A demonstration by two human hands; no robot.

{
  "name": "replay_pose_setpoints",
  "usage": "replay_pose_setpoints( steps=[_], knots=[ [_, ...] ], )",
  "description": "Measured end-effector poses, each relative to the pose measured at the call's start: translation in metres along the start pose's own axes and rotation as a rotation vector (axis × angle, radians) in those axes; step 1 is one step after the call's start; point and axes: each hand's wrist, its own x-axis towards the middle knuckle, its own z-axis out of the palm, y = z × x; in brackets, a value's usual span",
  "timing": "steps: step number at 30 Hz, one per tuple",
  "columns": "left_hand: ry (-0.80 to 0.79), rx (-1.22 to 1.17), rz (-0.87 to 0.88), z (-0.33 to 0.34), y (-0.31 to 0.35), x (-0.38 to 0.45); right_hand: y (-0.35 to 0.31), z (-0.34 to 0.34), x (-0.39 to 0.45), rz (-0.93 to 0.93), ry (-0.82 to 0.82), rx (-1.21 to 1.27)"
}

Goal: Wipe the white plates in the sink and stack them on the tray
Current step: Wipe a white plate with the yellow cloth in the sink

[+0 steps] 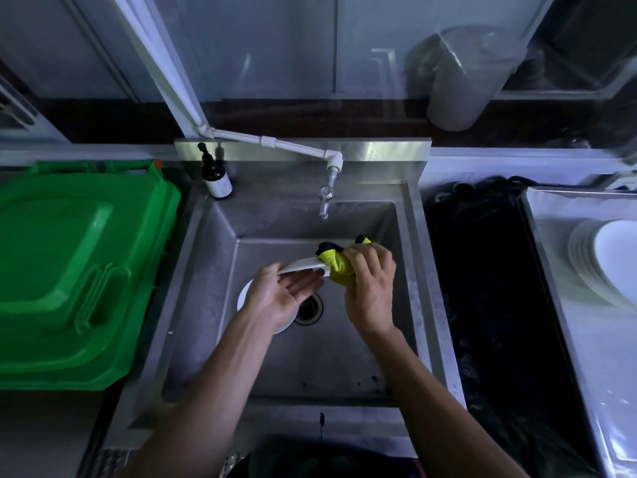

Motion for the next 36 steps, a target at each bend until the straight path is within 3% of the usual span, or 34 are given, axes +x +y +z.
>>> replay_pose_setpoints(
  steps=[5,12,20,24,29,36],
  knots=[
    [0.029,-0.092,0.044,0.011,-0.014,-0.002,0.027,-0.010,-0.013,-0.027,-0.099,0.044],
    [0.123,-0.036,0.153,0.008,-0.030,0.006,0.048,-0.021,-0.021,-0.058,-0.390,0.118],
    [0.152,0.058,0.216,-0.006,-0.049,0.003,0.026,-0.012,-0.014,0.246,-0.584,0.426],
    [0.149,0.090,0.252,-0.012,-0.055,-0.003,0.010,-0.006,-0.015,0.252,-0.544,0.464],
    [0.093,0.076,0.318,-0.016,-0.055,-0.012,-0.002,0.002,-0.031,0.006,-0.497,0.361],
    [0.050,0.035,0.341,-0.026,-0.055,-0.020,0.009,0.005,-0.050,0.083,-0.494,0.312]
  ],
)
